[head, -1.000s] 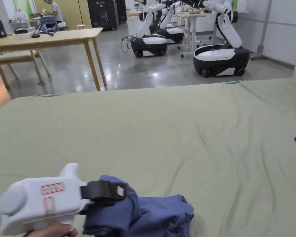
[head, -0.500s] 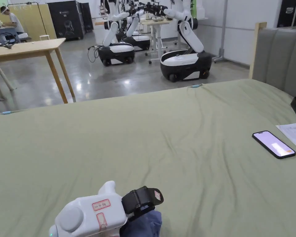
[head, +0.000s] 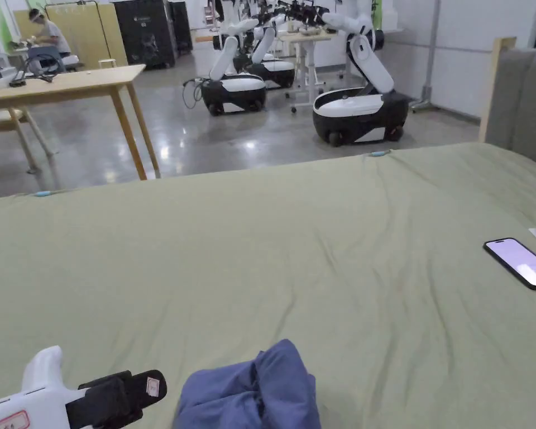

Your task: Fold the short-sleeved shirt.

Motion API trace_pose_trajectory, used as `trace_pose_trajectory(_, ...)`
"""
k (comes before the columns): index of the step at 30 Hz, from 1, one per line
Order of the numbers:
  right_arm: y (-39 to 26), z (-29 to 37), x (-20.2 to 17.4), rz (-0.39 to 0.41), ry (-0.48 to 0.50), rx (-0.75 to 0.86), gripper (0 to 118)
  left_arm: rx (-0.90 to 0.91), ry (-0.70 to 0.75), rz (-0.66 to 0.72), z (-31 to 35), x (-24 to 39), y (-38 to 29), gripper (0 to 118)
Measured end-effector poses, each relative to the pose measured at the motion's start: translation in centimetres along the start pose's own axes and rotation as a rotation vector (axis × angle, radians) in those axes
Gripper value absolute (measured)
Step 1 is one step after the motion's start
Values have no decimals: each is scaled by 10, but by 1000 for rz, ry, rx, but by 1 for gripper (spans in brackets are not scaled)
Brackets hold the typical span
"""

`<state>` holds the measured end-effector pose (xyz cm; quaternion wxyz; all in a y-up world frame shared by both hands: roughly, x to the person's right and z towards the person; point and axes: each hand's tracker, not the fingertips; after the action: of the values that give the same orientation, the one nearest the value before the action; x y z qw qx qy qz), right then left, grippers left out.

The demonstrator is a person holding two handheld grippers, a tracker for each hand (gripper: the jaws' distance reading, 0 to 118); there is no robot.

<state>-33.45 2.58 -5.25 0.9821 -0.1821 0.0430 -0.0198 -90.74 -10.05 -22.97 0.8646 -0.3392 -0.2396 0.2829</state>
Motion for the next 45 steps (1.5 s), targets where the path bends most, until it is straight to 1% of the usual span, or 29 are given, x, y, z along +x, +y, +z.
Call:
trace_pose_trajectory(3,3,-4,-8,21,21,-5,1,-53,-107,-14,-6,5,-15,0)
trace_pose_trajectory(6,3,-6,-10,36,32,-13,1,-53,-211,-33,-36,30,-18,0)
trace_pose_trajectory(7,4,-5,-11,39,33,-14,1,-64,-226,-38,-50,37,-18,0)
trace_pose_trajectory(10,4,1,-12,45,31,-8,1,-151,-210,-95,-104,58,-16,0)
trace_pose_trajectory(13,1,9,-8,34,18,-2,1,-252,-201,-89,-160,66,-28,0)
trace_pose_trajectory(16,-4,13,-3,25,-5,-12,1,-301,-185,-106,-199,81,-35,0)
trace_pose_trajectory(17,-6,14,-1,21,-15,-19,1,-327,-154,-110,-211,83,-38,0)
trace_pose_trajectory(19,-8,15,2,16,-26,-28,1,-317,-93,-110,-222,84,-41,0)
trace_pose_trajectory(21,-10,15,4,16,-29,-36,1,-312,-75,-118,-230,84,-42,0)
trace_pose_trajectory(24,-10,14,4,19,-27,-42,1,-309,-72,-139,-220,92,-37,0)
trace_pose_trajectory(26,-9,13,3,17,0,-32,1,-254,-113,-175,-196,99,-26,0)
trace_pose_trajectory(27,-8,10,1,14,21,-26,1,-208,-152,-168,-182,101,-21,0)
trace_pose_trajectory(30,3,-8,-14,9,120,-1,1,-85,-235,-107,-124,98,-8,0)
trace_pose_trajectory(31,8,-19,-22,15,171,12,1,-41,-246,-98,-102,94,-5,0)
trace_pose_trajectory(34,14,-69,-47,34,353,10,1,35,-195,-109,-41,75,-3,0)
trace_pose_trajectory(35,13,-90,-56,31,395,-12,1,49,-190,-96,-25,66,-5,0)
trace_pose_trajectory(36,9,-116,-67,25,435,-45,1,50,-199,-55,-9,54,-11,0)
trace_pose_trajectory(37,3,-141,-78,19,446,-79,1,64,-211,-7,6,43,-19,0)
trace_pose_trajectory(38,-6,-164,-88,29,461,-105,1,89,-215,26,19,30,-25,0)
trace_pose_trajectory(40,-25,-203,-101,31,481,-216,1,119,-171,62,44,12,-37,0)
trace_pose_trajectory(43,-51,-242,-111,-14,473,-359,1,138,-50,55,70,-2,-50,0)
trace_pose_trajectory(45,-63,-257,-112,-40,439,-399,1,118,-63,55,69,-10,-51,0)
